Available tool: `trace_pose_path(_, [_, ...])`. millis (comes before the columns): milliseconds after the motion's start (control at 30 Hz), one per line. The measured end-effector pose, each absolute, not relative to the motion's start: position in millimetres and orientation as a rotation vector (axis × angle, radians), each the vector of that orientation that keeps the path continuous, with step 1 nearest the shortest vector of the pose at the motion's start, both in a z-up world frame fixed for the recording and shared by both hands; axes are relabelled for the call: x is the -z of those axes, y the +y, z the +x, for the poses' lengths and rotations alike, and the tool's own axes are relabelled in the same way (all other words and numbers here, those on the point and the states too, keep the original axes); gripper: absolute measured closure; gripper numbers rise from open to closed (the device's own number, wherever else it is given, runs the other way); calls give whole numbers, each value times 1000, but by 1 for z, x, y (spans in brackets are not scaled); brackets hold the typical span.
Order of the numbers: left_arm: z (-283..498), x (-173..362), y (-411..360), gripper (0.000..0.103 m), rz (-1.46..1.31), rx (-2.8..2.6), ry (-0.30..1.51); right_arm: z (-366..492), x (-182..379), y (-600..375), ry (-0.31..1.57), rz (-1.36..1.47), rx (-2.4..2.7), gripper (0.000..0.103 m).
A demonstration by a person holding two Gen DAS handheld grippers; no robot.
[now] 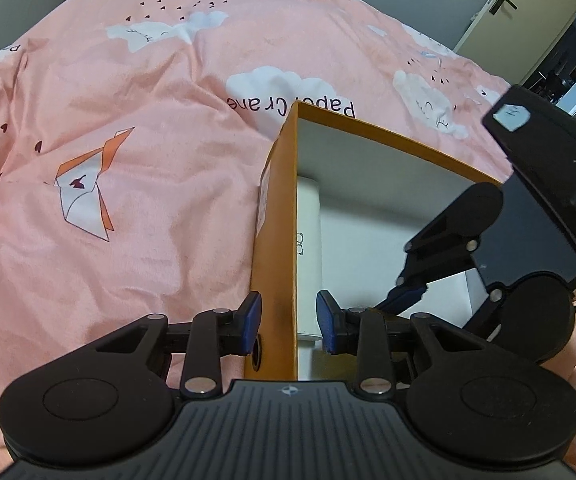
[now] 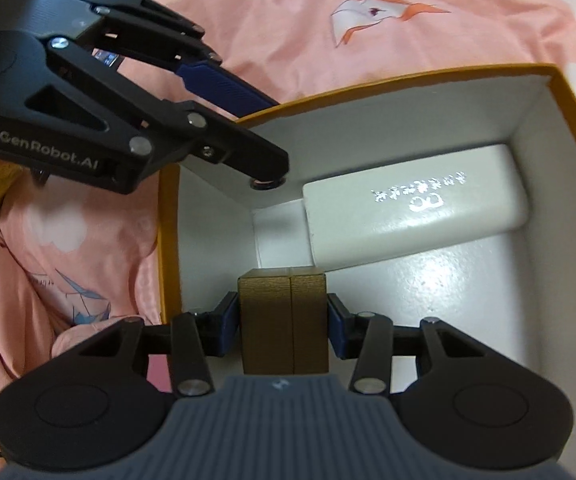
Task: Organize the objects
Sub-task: 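Lower the gold box into the orange box beside the glasses case, open the right tool, then move both tools back from the orange box to the pile of items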
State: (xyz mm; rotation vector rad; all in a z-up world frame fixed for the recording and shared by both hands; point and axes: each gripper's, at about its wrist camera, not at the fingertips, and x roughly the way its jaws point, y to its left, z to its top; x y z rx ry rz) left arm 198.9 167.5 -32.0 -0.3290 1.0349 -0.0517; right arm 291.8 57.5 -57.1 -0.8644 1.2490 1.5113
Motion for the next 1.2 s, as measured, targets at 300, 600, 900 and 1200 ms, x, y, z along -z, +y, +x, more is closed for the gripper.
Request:
trace_pose_path(300, [199, 32, 166, 68, -336, 60, 1039, 297, 56, 57, 1254, -785, -1475, 36])
trace_pose_path(600, [192, 30, 164, 92, -311, 49, 1031, 297, 37, 15, 1201, -765, -1345, 79])
trace_pose_path(900, [184, 28, 156, 93, -300, 21, 1037, 285, 69, 14, 1246, -834, -1257, 93])
trace_pose_path(1200, [171, 27, 152, 93, -322, 4, 1046, 280, 81, 36, 1303, -777, -1317, 102])
